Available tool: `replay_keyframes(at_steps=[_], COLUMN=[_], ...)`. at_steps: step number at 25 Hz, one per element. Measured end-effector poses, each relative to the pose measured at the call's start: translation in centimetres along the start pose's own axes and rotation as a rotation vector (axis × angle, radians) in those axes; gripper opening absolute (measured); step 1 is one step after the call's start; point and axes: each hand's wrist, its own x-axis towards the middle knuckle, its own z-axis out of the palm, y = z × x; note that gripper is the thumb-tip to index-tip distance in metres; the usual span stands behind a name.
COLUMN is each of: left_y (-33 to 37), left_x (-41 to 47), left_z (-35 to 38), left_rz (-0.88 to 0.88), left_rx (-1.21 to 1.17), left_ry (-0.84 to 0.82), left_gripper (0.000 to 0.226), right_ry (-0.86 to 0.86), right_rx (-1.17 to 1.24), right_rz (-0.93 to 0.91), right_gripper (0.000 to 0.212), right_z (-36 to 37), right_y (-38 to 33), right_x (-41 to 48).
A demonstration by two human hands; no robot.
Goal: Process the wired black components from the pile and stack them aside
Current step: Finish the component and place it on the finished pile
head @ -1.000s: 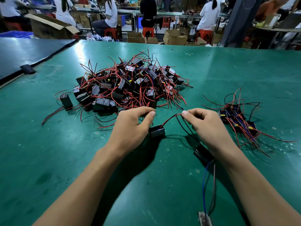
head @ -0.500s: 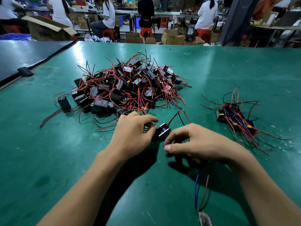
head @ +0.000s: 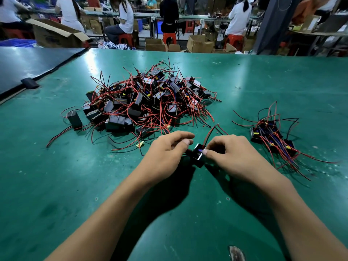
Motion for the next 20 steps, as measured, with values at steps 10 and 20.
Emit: replay_keyframes(at_steps=[10, 20], left_y=[0.2, -0.7], left_x=[0.7, 0.7], left_z=[-1.7, -2.0], left_rz=[-0.089, -0.105], left_rx=[-0.317, -0.250], left_ry=[0.305, 0.317], left_gripper=[0.021, 0.017], right_ry=[-0.003, 0.252], right_rx=[-0.118, -0.272], right_rz=[-0.022, 0.286], right_gripper=[0.031, 0.033], right_z=[2.1, 0.1], right_y=[0.4, 4.8], right_x=[0.0, 1.6])
